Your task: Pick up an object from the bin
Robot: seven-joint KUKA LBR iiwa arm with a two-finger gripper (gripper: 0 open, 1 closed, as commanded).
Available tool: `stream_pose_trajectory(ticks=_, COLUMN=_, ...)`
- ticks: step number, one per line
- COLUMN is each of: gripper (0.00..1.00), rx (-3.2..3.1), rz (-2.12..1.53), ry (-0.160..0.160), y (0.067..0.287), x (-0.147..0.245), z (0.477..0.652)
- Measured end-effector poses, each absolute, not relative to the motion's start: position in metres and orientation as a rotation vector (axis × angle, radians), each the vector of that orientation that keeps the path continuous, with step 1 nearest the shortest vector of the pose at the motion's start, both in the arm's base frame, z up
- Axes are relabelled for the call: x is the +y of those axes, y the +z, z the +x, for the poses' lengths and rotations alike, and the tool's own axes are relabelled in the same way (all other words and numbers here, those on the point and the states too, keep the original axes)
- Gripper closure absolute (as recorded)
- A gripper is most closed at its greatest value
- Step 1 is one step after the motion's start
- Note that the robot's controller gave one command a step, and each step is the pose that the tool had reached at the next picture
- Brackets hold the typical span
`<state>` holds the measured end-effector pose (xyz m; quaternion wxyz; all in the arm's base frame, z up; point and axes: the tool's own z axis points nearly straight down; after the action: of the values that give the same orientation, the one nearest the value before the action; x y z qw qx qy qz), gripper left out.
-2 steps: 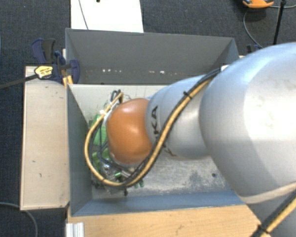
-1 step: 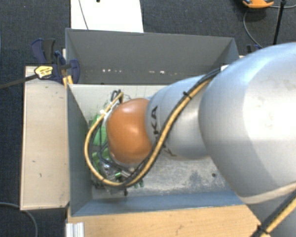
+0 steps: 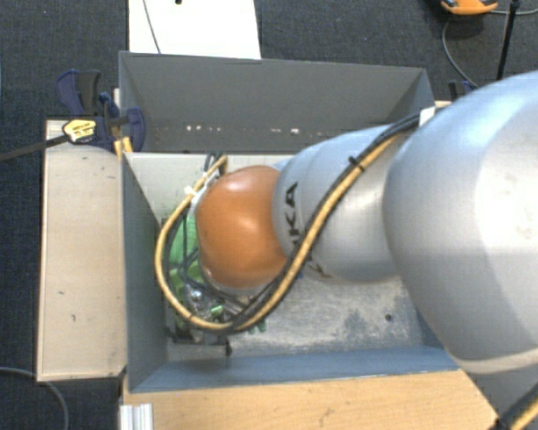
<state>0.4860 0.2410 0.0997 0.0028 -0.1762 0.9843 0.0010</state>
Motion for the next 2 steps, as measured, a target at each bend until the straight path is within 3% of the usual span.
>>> stream_pose_trajectory(ticks=1, gripper=1.00, rx=3.085, rz=-0.583, ry=0.001, y=0.160, x=0.242, z=0.484)
stream_pose_trajectory(ticks=2, gripper=1.00, rx=3.065, rz=-0.574, ry=0.010, y=0.150, x=0.242, z=0.494)
